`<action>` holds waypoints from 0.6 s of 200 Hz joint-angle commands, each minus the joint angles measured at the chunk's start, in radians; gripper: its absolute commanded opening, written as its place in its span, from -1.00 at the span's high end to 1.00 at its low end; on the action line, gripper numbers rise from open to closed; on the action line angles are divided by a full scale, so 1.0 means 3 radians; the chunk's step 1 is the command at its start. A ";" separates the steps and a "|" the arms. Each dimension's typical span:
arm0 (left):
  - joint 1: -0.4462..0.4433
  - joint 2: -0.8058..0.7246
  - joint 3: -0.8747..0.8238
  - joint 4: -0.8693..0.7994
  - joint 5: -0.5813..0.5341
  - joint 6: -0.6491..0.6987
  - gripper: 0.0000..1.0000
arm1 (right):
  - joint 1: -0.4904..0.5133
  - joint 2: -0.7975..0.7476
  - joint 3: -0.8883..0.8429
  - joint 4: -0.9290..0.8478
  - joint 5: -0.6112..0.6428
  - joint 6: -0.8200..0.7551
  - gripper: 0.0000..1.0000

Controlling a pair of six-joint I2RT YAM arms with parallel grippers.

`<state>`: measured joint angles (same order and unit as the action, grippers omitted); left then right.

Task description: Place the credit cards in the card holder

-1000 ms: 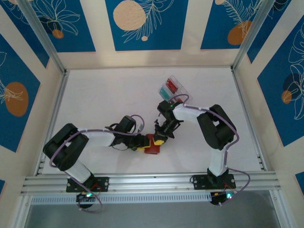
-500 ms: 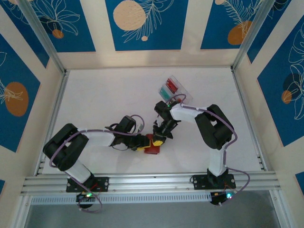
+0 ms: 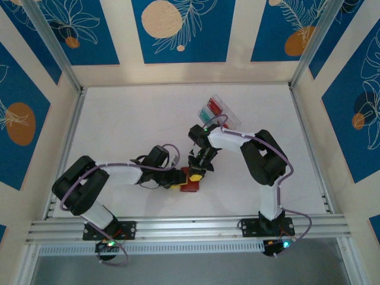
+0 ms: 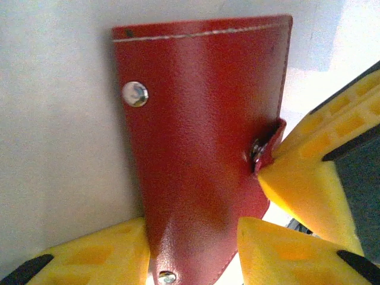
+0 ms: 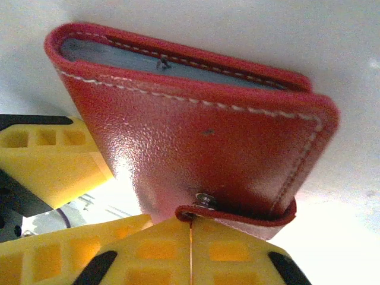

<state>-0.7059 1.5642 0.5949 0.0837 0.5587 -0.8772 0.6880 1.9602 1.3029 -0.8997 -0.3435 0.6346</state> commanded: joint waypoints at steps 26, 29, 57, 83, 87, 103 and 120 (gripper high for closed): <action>0.0138 -0.0281 -0.0120 0.0023 0.0034 -0.0026 0.15 | 0.0018 -0.0108 0.0306 -0.0152 0.0078 -0.0077 0.75; 0.0143 -0.0291 -0.0122 0.0018 0.0031 -0.0017 0.15 | 0.0018 -0.0098 0.0320 -0.0171 0.0084 -0.0083 0.75; 0.0202 -0.0381 -0.0165 -0.0023 0.0046 -0.0011 0.15 | 0.0041 -0.0071 0.0418 -0.0283 0.0197 -0.0130 0.75; 0.0246 -0.0452 -0.0194 -0.0055 0.0054 -0.0010 0.15 | 0.0095 -0.0029 0.0503 -0.0373 0.0322 -0.0172 0.75; 0.0252 -0.0457 -0.0195 -0.0063 0.0055 -0.0011 0.15 | 0.0102 -0.0018 0.0517 -0.0384 0.0334 -0.0179 0.74; 0.0296 -0.0469 -0.0196 -0.0090 0.0051 -0.0011 0.15 | 0.0140 0.0007 0.0549 -0.0439 0.0435 -0.0191 0.70; 0.0351 -0.0456 -0.0194 -0.0112 0.0046 -0.0006 0.15 | 0.0186 0.0049 0.0632 -0.0562 0.0628 -0.0204 0.60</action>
<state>-0.6289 1.4406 0.5457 0.0776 0.5575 -0.8822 0.7223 1.9602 1.4445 -0.9867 -0.2291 0.5922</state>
